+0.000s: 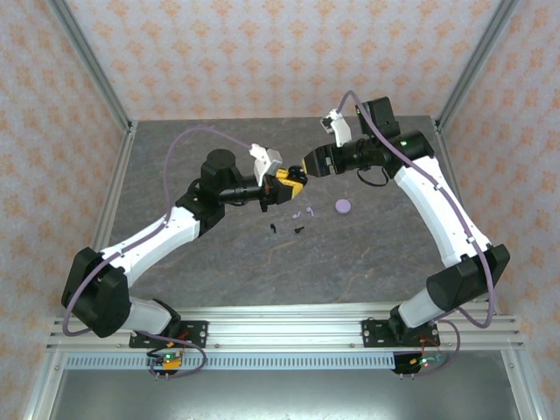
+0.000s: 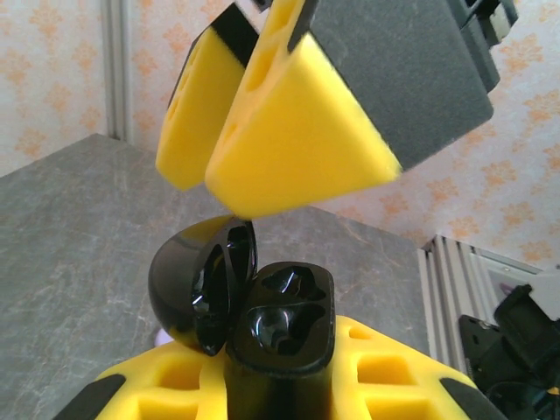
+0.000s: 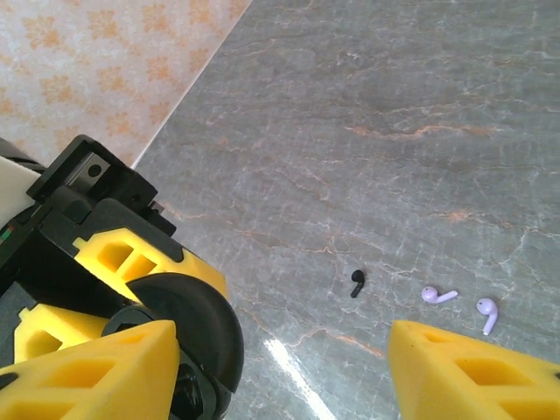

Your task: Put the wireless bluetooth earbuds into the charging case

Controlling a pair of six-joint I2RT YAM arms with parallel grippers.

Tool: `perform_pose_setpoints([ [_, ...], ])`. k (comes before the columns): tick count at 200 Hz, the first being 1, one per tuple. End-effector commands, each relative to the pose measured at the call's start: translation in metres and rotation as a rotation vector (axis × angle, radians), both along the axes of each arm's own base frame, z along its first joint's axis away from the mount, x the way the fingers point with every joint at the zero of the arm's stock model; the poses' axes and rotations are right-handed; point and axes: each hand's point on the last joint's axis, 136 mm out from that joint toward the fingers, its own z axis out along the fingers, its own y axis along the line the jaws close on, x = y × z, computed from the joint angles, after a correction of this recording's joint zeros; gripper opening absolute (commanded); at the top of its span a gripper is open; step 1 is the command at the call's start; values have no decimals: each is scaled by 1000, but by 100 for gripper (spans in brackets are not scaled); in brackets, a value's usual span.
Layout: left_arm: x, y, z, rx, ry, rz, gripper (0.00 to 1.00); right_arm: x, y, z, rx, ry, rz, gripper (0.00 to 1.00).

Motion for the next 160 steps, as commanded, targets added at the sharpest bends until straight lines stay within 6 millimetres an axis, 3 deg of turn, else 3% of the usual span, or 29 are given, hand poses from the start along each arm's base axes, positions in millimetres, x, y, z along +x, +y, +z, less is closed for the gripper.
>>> perform_pose_setpoints([
  [1,4,3,6,-31,-65,59,9,15,-22,19,-28,-104,-168,67],
  [25,5,4,3,-81,-58,77,9,24,-44,6,-93,-95,-310,68],
  [69,-5,1,2,-119,-46,48,9,23,-63,-63,-195,86,-421,67],
  [126,-15,4,5,-116,-35,55,10,10,-41,-162,-174,410,-388,61],
  [160,-24,8,9,-100,-34,49,11,10,-22,-199,-142,530,-360,51],
])
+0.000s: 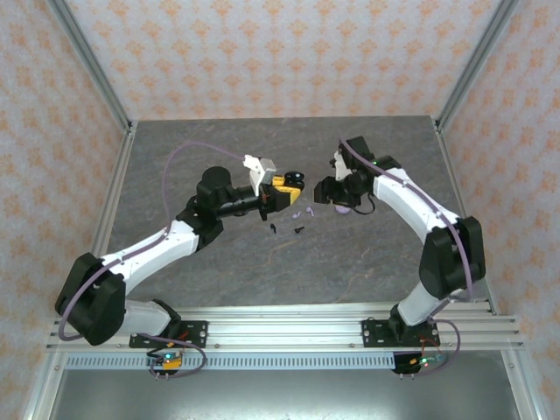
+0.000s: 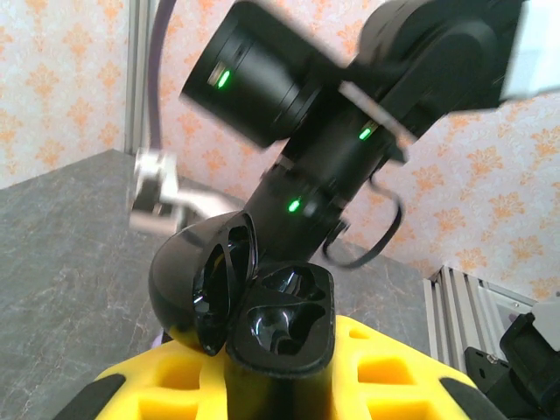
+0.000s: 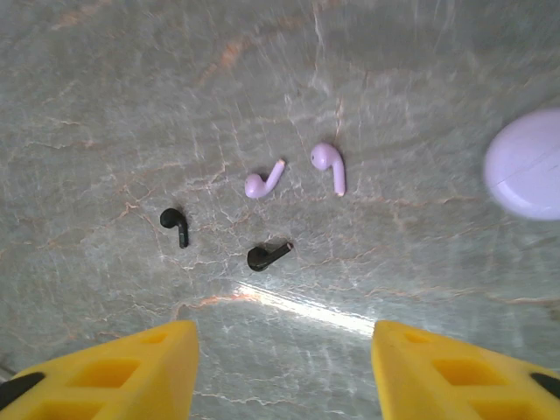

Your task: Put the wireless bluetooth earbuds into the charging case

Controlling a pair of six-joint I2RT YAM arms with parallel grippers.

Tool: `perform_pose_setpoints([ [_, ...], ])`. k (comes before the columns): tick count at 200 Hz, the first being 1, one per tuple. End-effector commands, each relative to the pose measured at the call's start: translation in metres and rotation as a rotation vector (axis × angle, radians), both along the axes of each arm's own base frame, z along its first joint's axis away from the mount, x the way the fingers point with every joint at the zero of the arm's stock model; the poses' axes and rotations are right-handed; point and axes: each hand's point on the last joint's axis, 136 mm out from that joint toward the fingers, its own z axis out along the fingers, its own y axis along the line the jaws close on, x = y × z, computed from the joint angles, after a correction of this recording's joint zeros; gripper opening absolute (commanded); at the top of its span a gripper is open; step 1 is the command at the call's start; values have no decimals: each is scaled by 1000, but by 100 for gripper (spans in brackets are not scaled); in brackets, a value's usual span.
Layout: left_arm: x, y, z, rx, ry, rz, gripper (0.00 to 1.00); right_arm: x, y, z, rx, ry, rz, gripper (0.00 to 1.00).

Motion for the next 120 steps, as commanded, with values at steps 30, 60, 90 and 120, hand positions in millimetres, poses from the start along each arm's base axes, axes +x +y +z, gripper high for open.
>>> perform_pose_setpoints([
  [30,-15,9,14,13,-43,13,11,5,33,-31,78,93,20,41],
  [60,-17,12,17,12,-49,23,11,6,39,-44,67,116,56,30],
  [90,-17,13,17,11,-45,29,11,5,44,-56,66,145,106,21],
  [120,-17,14,17,11,-41,35,11,6,48,-66,49,160,129,13],
])
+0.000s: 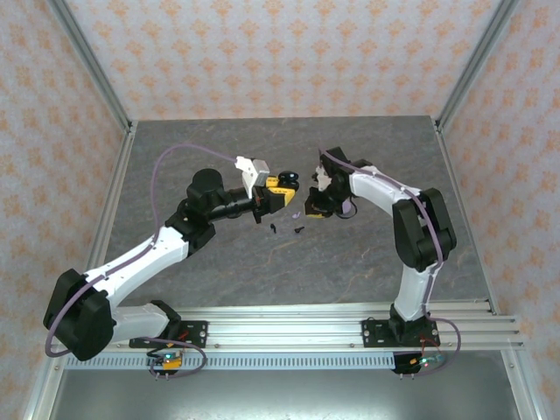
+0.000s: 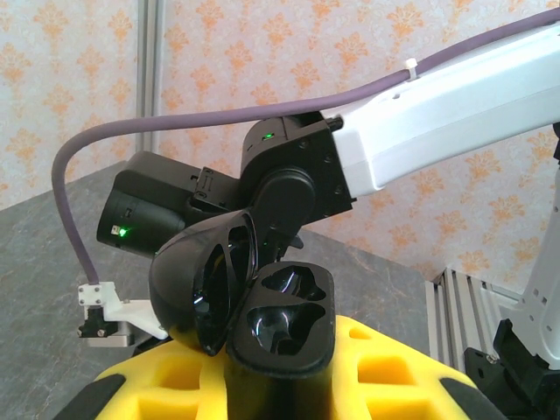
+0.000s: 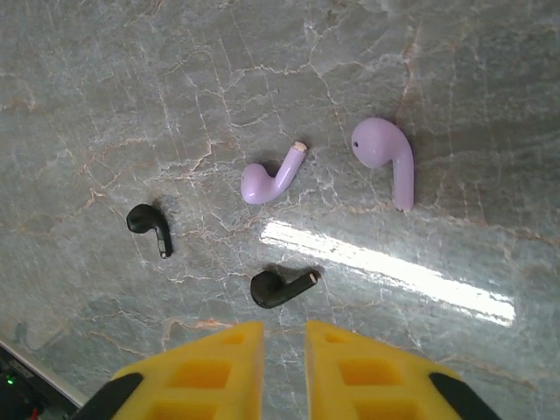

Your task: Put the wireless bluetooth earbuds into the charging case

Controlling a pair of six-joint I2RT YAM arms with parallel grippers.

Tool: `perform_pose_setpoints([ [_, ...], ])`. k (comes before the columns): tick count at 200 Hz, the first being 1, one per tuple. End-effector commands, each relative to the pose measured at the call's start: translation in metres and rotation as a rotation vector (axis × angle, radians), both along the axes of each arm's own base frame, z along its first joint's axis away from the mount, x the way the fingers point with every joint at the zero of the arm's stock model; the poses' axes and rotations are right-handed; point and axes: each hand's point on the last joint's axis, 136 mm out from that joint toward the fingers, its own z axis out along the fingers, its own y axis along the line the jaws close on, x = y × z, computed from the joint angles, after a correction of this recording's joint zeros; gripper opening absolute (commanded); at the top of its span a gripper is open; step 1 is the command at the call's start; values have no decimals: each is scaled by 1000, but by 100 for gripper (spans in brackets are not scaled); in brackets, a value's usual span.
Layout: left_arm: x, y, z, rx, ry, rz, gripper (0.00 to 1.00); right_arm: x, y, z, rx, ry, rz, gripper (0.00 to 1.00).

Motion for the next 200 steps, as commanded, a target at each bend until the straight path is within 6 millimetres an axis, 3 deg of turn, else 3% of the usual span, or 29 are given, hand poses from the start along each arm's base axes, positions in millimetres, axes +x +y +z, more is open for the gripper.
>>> perform_pose_setpoints([
  [1,-4,2,3,-2,-19,10,10,3,9,-1,5,-9,43,13],
  [81,-3,3,2,3,-8,17,10,2,19,-27,-25,24,64,5],
  [141,-3,3,0,9,-5,16,10,1,16,-44,-47,43,48,4],
  [200,-3,2,-2,10,-1,13,10,-12,9,-59,-74,89,68,4],
])
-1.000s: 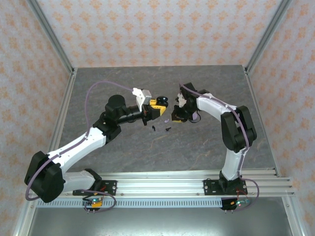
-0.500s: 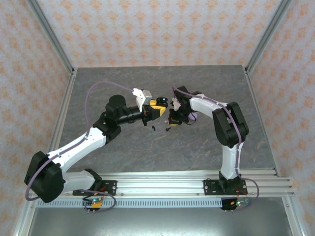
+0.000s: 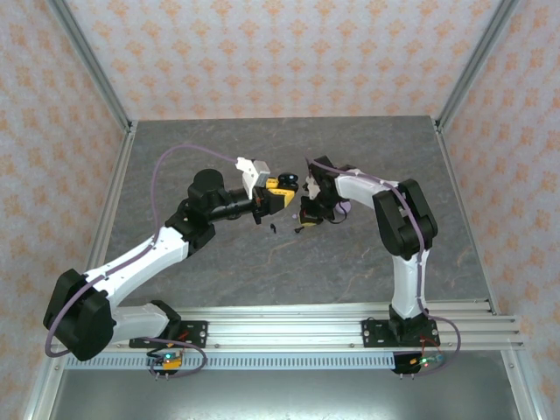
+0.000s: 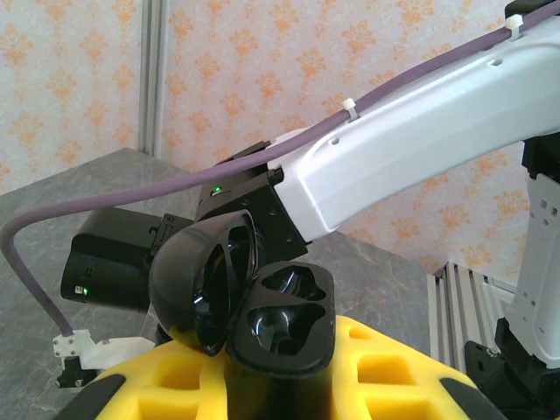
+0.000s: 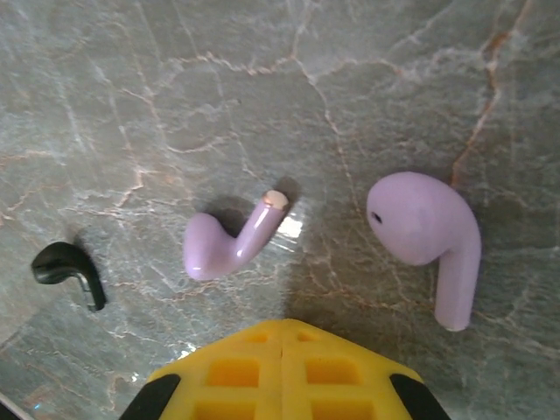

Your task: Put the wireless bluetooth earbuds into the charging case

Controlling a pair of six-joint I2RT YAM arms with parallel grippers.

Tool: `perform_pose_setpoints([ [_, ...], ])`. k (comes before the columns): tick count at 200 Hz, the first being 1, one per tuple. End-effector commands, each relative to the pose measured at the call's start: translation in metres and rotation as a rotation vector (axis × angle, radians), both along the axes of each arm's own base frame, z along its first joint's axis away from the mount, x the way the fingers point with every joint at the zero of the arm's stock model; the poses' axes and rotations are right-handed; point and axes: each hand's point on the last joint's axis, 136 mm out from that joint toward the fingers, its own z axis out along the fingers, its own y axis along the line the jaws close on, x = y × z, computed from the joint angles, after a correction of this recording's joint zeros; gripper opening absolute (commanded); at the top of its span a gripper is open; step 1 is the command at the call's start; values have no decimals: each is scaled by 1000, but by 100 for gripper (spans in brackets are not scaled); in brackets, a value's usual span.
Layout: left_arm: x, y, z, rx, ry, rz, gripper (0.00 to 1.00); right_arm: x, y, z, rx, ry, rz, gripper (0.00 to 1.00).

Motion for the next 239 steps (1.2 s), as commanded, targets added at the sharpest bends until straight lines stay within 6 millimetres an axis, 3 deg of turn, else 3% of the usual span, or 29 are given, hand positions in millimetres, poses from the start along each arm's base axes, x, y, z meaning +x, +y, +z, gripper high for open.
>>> perform_pose_setpoints([
  [1,-3,2,5,-6,-26,7,10,-9,-7,-12,-36,26,15,4],
  [53,-4,2,6,-5,-24,6,10,-32,-13,-11,-54,65,74,5],
  [101,-4,2,8,-8,-23,5,10,-47,-7,-13,-86,81,127,5],
  [190,-7,4,12,-12,-30,8,9,-52,-10,0,-82,59,121,6],
  [239,-8,5,14,-13,-33,9,9,-34,-14,14,-113,-31,68,9],
])
